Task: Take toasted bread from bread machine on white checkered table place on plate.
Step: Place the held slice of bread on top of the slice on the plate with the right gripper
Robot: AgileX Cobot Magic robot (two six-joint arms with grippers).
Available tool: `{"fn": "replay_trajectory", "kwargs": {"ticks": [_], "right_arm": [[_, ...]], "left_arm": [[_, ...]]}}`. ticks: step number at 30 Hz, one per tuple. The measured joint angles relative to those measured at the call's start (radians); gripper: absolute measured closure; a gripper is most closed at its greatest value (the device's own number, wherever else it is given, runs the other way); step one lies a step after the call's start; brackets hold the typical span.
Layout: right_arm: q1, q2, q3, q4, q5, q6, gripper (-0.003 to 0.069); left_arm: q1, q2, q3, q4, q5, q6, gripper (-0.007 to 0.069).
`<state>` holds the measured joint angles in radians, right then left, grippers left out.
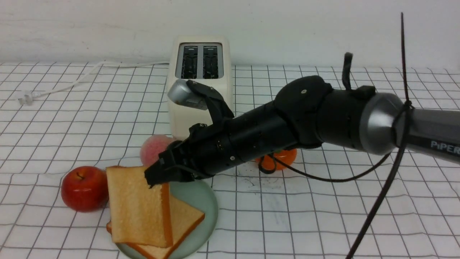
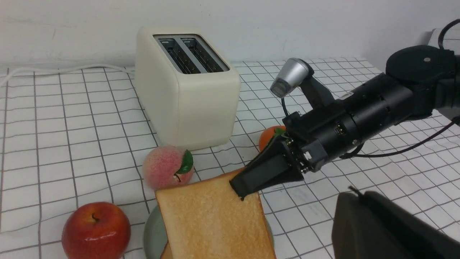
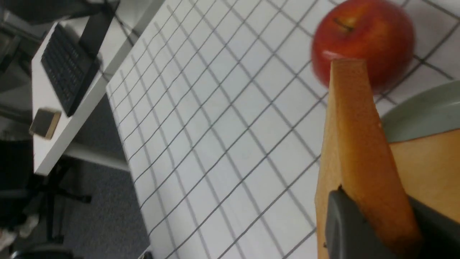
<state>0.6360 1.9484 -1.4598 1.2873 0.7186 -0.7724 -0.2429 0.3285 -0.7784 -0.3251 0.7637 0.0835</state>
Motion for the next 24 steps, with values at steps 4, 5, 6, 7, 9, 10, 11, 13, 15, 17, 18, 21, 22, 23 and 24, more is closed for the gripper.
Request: {"fn": "replay_trajectory", "kwargs": {"ticks": [4, 5, 6, 7, 9, 10, 11, 13, 15, 17, 18, 21, 22, 23, 24], "right_arm": [[-0.025, 0.022, 0.0, 0.027, 0.0, 0.011, 0.0537], [-0.026, 0.03, 0.0, 0.029, 0.001, 0.02, 0.0537], [-0.027, 0.036, 0.0, 0.029, 0.001, 0.029, 0.0537], [-0.028, 0.042, 0.0, 0.029, 0.001, 0.034, 0.0537], [-0.028, 0.048, 0.0, 0.019, 0.001, 0.043, 0.0518], [-0.028, 0.048, 0.0, 0.019, 0.001, 0.044, 0.0518], [-0.028, 0.048, 0.0, 0.007, 0.001, 0.046, 0.0498], [-0.036, 0.048, 0.0, -0.023, 0.007, 0.046, 0.0437], [-0.048, 0.049, 0.0, -0.065, 0.017, 0.052, 0.0341], [-0.057, 0.049, 0.0, -0.085, 0.022, 0.066, 0.0286], [-0.073, 0.049, 0.0, -0.108, 0.032, 0.102, 0.0217], [-0.1, 0.049, 0.0, -0.146, 0.055, 0.155, 0.0147], [-0.122, 0.049, 0.0, -0.182, 0.083, 0.191, 0.012], [-0.131, 0.048, 0.0, -0.2, 0.097, 0.207, 0.0117], [-0.133, 0.047, 0.0, -0.211, 0.104, 0.214, 0.0117]], "left_arm": [[0.0, 0.0, 0.0, 0.0, 0.001, 0.0, 0.0638], [0.0, 0.0, 0.0, 0.0, 0.001, 0.0, 0.0638], [0.0, 0.0, 0.0, 0.0, 0.001, 0.0, 0.0638], [0.0, 0.0, 0.0, 0.0, 0.001, 0.0, 0.0638], [0.0, 0.0, 0.0, 0.0, 0.001, 0.0, 0.0638], [0.0, 0.0, 0.0, 0.0, 0.001, 0.0, 0.0638], [0.0, 0.0, 0.0, 0.0, 0.001, 0.0, 0.0638], [0.0, 0.0, 0.0, 0.0, 0.001, 0.0, 0.0638], [0.0, 0.0, 0.0, 0.0, 0.001, 0.0, 0.0638], [0.0, 0.0, 0.0, -0.001, 0.001, 0.0, 0.0638], [0.0, 0.0, 0.0, -0.001, 0.001, 0.0, 0.0638], [0.0, 0.0, 0.0, -0.001, 0.001, 0.0, 0.0638], [0.0, 0.0, 0.0, -0.001, 0.002, 0.0, 0.0638], [0.0, 0.0, 0.0, -0.001, 0.006, 0.0, 0.0638], [0.0, 0.0, 0.0, -0.001, 0.006, 0.0, 0.0638]]}}
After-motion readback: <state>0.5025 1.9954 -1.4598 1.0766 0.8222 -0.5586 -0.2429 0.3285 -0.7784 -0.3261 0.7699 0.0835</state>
